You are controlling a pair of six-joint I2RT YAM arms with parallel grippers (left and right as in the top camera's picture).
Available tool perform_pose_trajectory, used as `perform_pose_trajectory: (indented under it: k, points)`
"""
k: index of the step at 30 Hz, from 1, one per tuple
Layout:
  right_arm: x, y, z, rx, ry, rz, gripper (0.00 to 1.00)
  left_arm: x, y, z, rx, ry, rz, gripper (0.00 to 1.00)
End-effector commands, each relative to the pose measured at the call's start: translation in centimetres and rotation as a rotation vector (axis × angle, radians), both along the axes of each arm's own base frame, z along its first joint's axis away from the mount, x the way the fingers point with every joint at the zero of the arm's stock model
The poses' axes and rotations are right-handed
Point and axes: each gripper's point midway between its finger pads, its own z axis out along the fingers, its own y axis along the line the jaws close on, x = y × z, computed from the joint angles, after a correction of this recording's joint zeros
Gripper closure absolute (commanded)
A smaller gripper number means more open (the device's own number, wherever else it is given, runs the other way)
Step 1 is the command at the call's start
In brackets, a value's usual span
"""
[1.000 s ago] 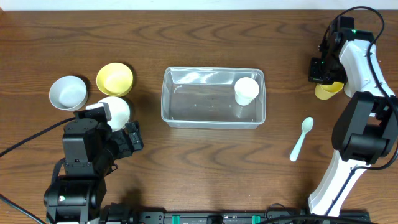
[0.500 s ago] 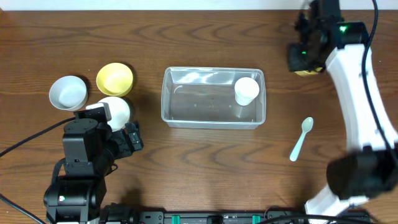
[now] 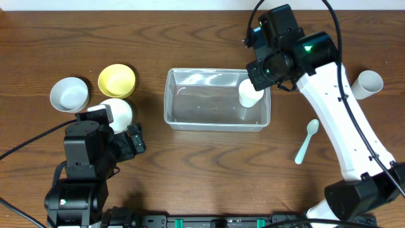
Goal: Pack container
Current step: 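Carry the yellow cup into the bin and stack it on the white cup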
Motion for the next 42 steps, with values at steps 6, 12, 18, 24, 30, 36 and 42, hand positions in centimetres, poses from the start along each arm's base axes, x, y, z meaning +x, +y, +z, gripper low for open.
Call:
perform_pose_trajectory:
  k: [6,12,18,24,30,36,42]
  points:
    - [-0.3,1.6,-2.4,0.032,0.087,0.040,0.99,0.2,0.0,0.9,-0.009,-0.019,0.005,0.02]
    - [0.2,1.8,-4.7,0.010,0.142,0.038,0.99,0.2,0.0,0.9,-0.009,-0.019,0.004,0.02]
    - [0.6,1.9,-7.3,-0.014,0.200,0.036,0.99,0.2,0.0,0.9,-0.009,-0.019,0.005,0.02]
    - [1.1,2.2,-9.6,-0.031,0.242,0.035,0.99,0.2,0.0,0.9,-0.009,-0.019,0.005,0.02]
    - [1.6,2.4,-10.8,-0.035,0.250,0.035,0.92,0.2,0.0,0.9,-0.009,-0.019,0.004,0.02]
    - [1.9,2.5,-10.7,-0.030,0.240,0.036,0.53,0.2,0.0,0.9,-0.009,-0.019,0.004,0.02]
    - [2.2,2.4,-10.7,-0.033,0.226,0.033,0.54,0.2,0.0,0.9,-0.009,-0.020,0.004,0.02]
